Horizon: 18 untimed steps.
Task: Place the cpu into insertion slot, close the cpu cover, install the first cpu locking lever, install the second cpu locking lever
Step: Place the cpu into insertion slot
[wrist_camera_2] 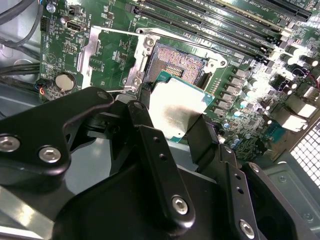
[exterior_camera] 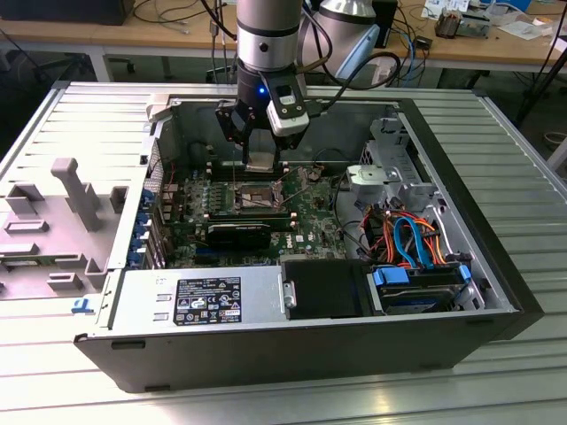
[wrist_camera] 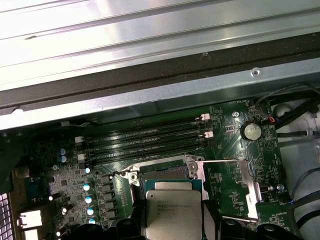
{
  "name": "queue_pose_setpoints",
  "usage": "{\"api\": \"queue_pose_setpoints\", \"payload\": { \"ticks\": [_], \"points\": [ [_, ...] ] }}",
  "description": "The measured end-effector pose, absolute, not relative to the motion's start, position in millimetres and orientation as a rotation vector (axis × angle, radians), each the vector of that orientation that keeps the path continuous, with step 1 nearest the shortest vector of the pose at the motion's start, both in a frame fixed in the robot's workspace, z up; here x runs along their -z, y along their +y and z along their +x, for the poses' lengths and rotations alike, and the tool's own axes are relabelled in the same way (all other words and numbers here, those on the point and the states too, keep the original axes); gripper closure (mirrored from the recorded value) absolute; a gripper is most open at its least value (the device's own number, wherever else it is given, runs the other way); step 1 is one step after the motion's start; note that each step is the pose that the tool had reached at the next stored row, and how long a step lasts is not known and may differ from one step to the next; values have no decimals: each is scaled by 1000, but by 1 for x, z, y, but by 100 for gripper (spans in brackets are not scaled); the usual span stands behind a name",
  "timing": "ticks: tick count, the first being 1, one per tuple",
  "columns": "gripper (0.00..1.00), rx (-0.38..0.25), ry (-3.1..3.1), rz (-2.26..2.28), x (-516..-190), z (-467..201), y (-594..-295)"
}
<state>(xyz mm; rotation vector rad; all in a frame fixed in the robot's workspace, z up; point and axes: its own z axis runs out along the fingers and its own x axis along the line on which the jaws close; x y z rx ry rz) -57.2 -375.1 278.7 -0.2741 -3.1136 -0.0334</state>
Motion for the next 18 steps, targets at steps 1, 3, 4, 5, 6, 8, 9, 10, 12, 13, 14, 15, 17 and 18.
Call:
{"api": "queue_pose_setpoints", "payload": {
  "ticks": [1, 3, 4, 5, 6, 8, 9, 10, 12, 13, 14, 15, 17, 18],
  "points": [
    [46, 33, -3114, -275, -279, -57, -375],
    [46, 33, -3113, -276, -279, -57, -375],
    [46, 33, -3113, -277, -279, -57, -375],
    [46, 33, -3113, -277, -279, -57, -375],
    [46, 33, -3113, -278, -278, -57, -375],
    [46, 33, -3113, -279, -278, -57, -375],
    [46, 33, -3113, -280, -278, -57, -375],
    [46, 33, -3113, -281, -278, -57, -375],
    [46, 33, -3113, -282, -278, -57, -375],
    [46, 33, -3113, -282, -278, -57, -375],
    [46, 33, -3113, -284, -278, -57, -375],
    [46, 33, -3113, -284, -278, -57, -375],
    [46, 33, -3112, -288, -278, -57, -375],
    [46, 34, -3112, -289, -278, -57, -375]
  ]
}}
